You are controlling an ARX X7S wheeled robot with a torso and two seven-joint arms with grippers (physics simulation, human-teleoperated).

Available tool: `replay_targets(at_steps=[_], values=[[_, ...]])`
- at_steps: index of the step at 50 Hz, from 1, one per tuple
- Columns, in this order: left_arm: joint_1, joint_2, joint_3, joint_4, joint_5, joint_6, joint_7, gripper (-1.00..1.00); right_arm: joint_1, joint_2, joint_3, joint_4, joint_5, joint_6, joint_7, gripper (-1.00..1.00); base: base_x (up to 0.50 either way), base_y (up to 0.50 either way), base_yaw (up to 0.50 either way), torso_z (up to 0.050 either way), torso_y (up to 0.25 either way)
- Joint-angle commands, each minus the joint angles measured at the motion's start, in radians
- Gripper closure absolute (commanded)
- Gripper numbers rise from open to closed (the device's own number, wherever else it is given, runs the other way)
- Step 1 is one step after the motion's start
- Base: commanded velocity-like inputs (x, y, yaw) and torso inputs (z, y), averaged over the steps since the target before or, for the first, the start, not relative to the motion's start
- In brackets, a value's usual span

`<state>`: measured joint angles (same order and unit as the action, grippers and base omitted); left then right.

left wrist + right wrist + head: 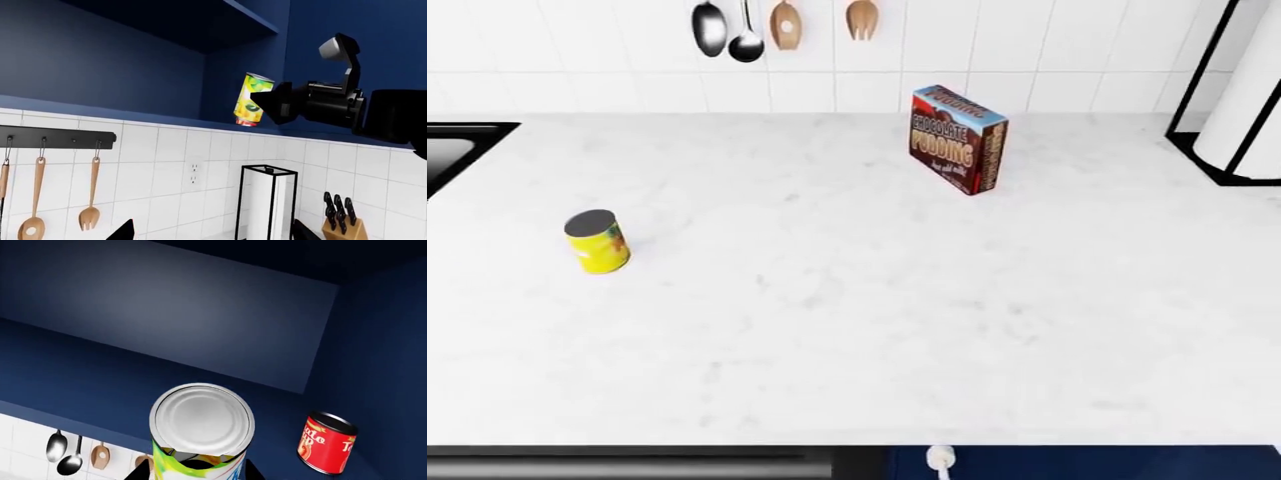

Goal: Pick the cans from the counter and place them in their designated side in the cabinet.

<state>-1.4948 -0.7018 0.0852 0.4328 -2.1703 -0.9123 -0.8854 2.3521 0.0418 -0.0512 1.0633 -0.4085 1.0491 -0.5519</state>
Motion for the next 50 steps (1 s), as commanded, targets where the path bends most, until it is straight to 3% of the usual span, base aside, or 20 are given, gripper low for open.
replay_targets(at_steps=[1,32,50], values=[[-0.004,-0.003,0.004,0.002,-0.003,0.005,-0.002,-1.00,0.004,0.000,-0.005,-0.003,-0.003,-0.006,-0.006,1.00,0.00,-0.16,0.00,0.000,0.000],[0.010,-0.005,0.008,0.004,0.009,0.011,0.013,-1.00,0.004,0.000,-0.005,-0.003,-0.003,-0.006,-0.006,1.00,0.00,-0.05,0.00,0.000,0.000],[0.008,-0.014,0.006,0.007,0.006,0.017,0.017,-1.00,0.004,0.000,-0.005,-0.003,-0.003,-0.006,-0.006,1.00,0.18,-0.21,0.00,0.000,0.001]])
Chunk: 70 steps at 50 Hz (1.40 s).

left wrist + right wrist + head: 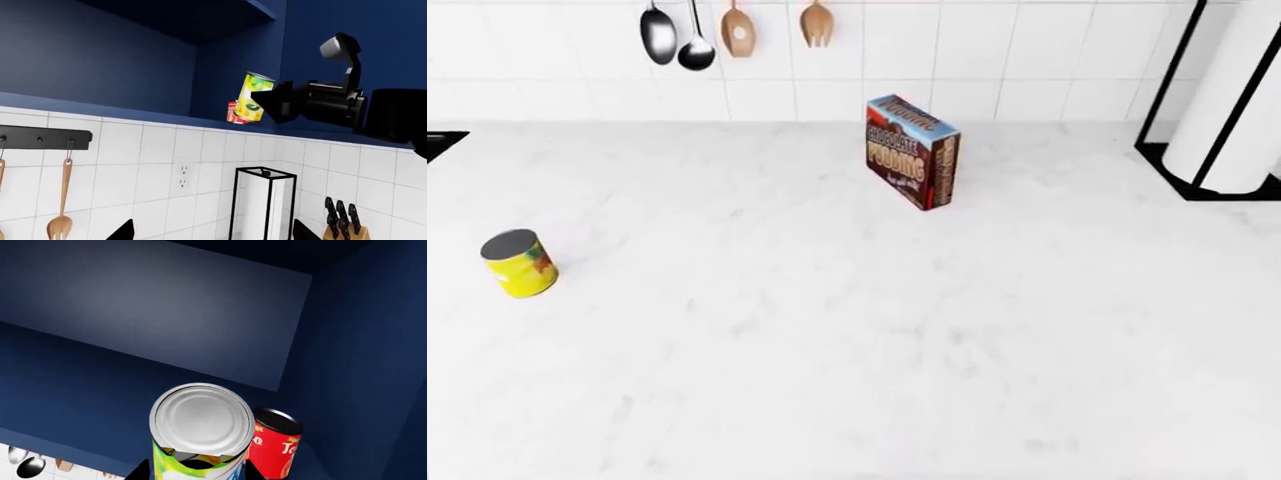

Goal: Pick the cans from the counter and place them in their designated side in the cabinet.

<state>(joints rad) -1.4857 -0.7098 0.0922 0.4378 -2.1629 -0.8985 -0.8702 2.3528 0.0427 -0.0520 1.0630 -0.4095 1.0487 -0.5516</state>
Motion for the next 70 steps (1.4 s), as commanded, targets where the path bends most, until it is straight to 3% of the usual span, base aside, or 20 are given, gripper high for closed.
replay_targets(at_steps=[1,27,28,56,70], values=[[-0.001,-0.007,-0.001,0.002,-0.001,0.003,0.002,-1.00,0.003,-0.001,-0.004,-0.003,-0.002,-0.006,-0.006,1.00,0.20,0.00,0.00,0.000,0.000],[0.003,-0.017,-0.004,0.015,-0.008,0.018,-0.004,-1.00,0.003,-0.001,-0.004,-0.003,-0.002,-0.006,-0.006,1.00,0.23,0.03,0.00,0.000,0.001],[0.002,-0.017,-0.004,0.015,-0.009,0.019,-0.004,-1.00,0.003,-0.001,-0.004,-0.003,-0.002,-0.006,-0.006,-1.00,0.00,0.00,0.00,0.000,0.000],[0.002,-0.025,-0.002,0.017,-0.008,0.026,0.003,-1.00,0.003,-0.001,-0.004,-0.003,-0.002,-0.006,-0.006,-1.00,0.00,0.00,0.00,0.000,0.000],[-0.002,-0.032,-0.002,0.024,-0.019,0.034,-0.004,-1.00,0.003,-0.001,-0.004,-0.003,-0.002,-0.006,-0.006,-1.00,-0.32,0.00,0.00,0.000,0.000]])
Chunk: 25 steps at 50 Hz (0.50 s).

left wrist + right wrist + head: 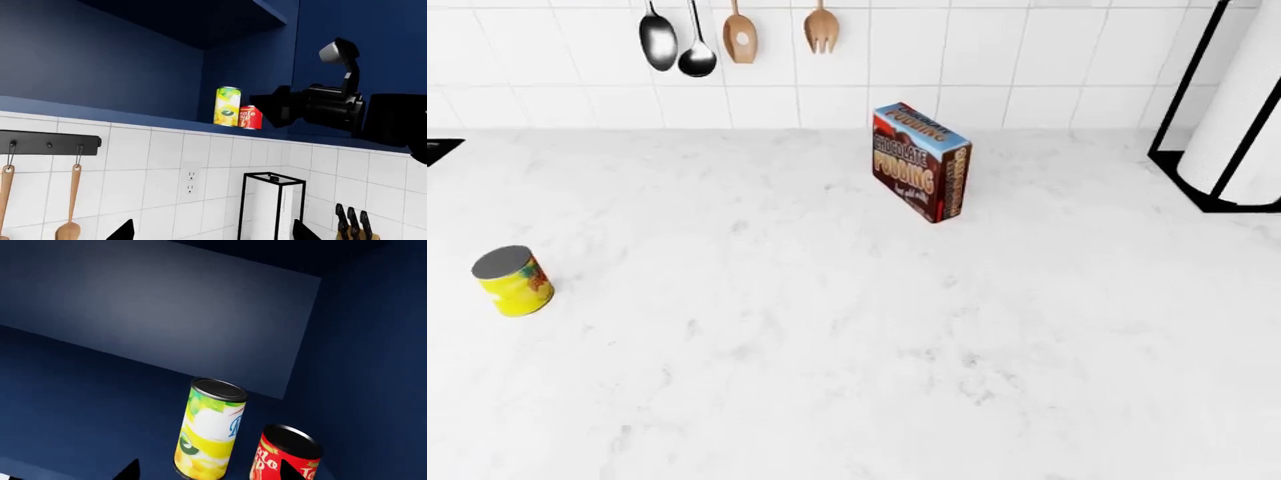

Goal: Pick the cans from the counter and place them in their designated side in the cabinet.

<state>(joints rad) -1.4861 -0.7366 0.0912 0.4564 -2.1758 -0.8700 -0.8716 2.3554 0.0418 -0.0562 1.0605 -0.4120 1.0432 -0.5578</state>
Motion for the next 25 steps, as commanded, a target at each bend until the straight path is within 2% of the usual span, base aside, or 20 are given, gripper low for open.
replay_targets(at_steps=[1,9,22,23,25], values=[[-0.001,-0.005,-0.001,0.006,-0.006,0.006,-0.002,-1.00,0.001,0.000,0.000,0.000,0.000,0.000,0.000,-1.00,-0.34,0.00,0.00,0.000,0.000],[0.005,-0.003,-0.002,0.007,0.000,0.009,0.004,-1.00,0.001,0.000,0.000,0.000,0.000,0.000,0.000,-1.00,-0.29,0.13,0.00,0.000,0.000],[0.033,-0.009,-0.011,0.009,0.012,0.014,0.018,-1.00,0.001,0.000,0.000,0.000,0.000,0.000,0.000,-1.00,-0.26,0.42,0.00,0.000,0.000],[0.034,-0.009,-0.011,0.010,0.013,0.014,0.018,-1.00,0.001,0.006,0.026,-0.147,0.097,-0.069,0.031,-1.00,-0.24,0.34,0.00,0.000,0.000],[0.041,-0.009,-0.012,0.012,0.016,0.016,0.018,-1.00,0.001,0.014,0.029,-0.142,0.126,-0.081,0.036,-1.00,-0.24,0.34,0.00,0.000,0.000]])
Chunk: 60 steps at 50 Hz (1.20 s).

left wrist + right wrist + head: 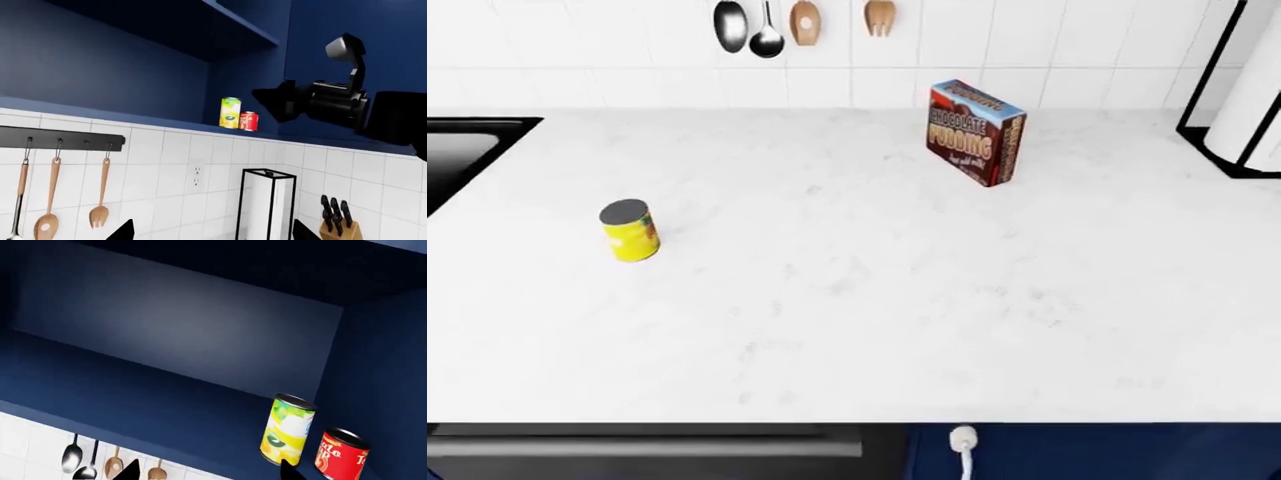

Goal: Pick the cans from the counter and place them in their designated side in the cabinet.

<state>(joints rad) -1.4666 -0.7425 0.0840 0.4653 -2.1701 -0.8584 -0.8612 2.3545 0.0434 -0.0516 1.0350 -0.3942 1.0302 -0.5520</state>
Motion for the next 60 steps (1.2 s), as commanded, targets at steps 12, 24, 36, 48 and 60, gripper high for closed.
replay_targets(at_steps=[12,24,36,48,60], values=[[0.079,0.006,-0.004,0.032,0.113,-0.012,0.030,-1.00,-0.360,-0.005,-0.006,-0.621,0.070,0.182,-0.128,-1.00,-0.13,0.33,0.00,0.000,0.000],[0.193,0.023,-0.032,0.074,0.246,0.004,0.051,-1.00,-0.931,-0.035,-0.033,-1.456,-0.244,0.540,-0.365,-1.00,-0.02,0.26,0.00,0.000,0.000],[0.353,0.056,-0.055,0.124,0.399,0.030,0.085,-1.00,-1.303,-0.043,0.013,-1.686,-0.366,0.541,-0.494,-1.00,0.00,0.01,0.00,0.000,0.000],[0.453,0.062,-0.057,0.149,0.476,0.040,0.087,-1.00,-1.503,-0.043,-0.010,-1.779,-0.131,0.541,-0.295,-1.00,0.00,0.12,0.00,0.000,0.000],[0.493,0.063,-0.057,0.135,0.516,0.046,0.109,-1.00,-1.484,-0.043,-0.036,-1.754,-0.022,0.541,-0.213,-1.00,0.00,0.43,0.00,0.000,0.000]])
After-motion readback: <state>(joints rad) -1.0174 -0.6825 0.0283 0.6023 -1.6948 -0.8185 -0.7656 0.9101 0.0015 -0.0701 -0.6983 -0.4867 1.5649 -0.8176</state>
